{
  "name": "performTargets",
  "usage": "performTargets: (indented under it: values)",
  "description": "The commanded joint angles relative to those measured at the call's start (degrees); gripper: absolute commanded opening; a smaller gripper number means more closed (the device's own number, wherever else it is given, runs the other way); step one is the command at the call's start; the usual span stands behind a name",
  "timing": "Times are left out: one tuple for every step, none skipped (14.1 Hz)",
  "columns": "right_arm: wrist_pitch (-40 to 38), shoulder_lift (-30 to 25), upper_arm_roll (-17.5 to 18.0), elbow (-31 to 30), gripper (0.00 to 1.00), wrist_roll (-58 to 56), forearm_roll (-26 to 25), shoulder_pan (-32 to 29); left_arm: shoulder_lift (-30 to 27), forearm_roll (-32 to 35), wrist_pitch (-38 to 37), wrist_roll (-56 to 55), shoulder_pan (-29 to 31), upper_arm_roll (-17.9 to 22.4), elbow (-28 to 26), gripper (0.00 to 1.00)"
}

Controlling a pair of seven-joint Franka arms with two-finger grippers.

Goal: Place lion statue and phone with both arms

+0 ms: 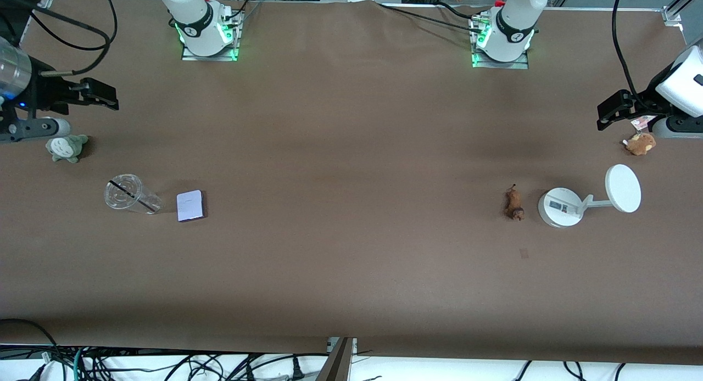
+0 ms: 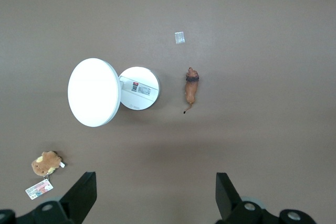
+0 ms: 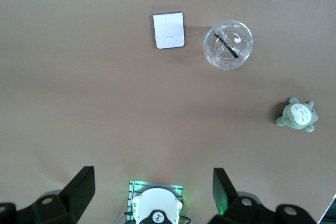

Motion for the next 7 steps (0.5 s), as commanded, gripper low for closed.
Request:
performTargets:
  values:
    - [-0.1,0.1,0.2,-0.3,0.99,0.8,-0.3,-0.2,-1.0,-0.8,-0.4,0.7,-0.4,0.4,-0.4,1.00]
    - [-0.2,0.1,0.2,-0.5,0.99,0.8,-0.3,-0.2,-1.0,-0.8,-0.5,0.7,-0.4,0.4,-0.4,1.00]
    - [-0.4,0.1,0.2,-0.5,0.99,0.8,-0.4,-0.2,-1.0,-0.8,-0.4,0.7,-0.4,0.3,-0.4,1.00]
    - [-0.6,0.1,0.2,-0.5,0.99,0.7,-0.4,-0.2,-1.0,-0.8,-0.4,0.7,-0.4,0.4,-0.4,1.00]
    - [-0.6,0.1,0.1,-0.9,0.99,0.7,-0.4,-0.2,-1.0,-0.8,-0.5,0.7,-0.4,0.4,-0.4,1.00]
    - [-0.7,0.1,0.1,-0.9,0.99,0.6,-0.4,-0.2,-1.0,-0.8,-0.4,0.7,-0.4,0.4,-0.4,1.00]
    - [-0.7,0.1,0.2,-0.9,0.99,0.6,-0.4,-0.2,-1.0,-0.8,-0.5,0.7,-0.3,0.4,-0.4,1.00]
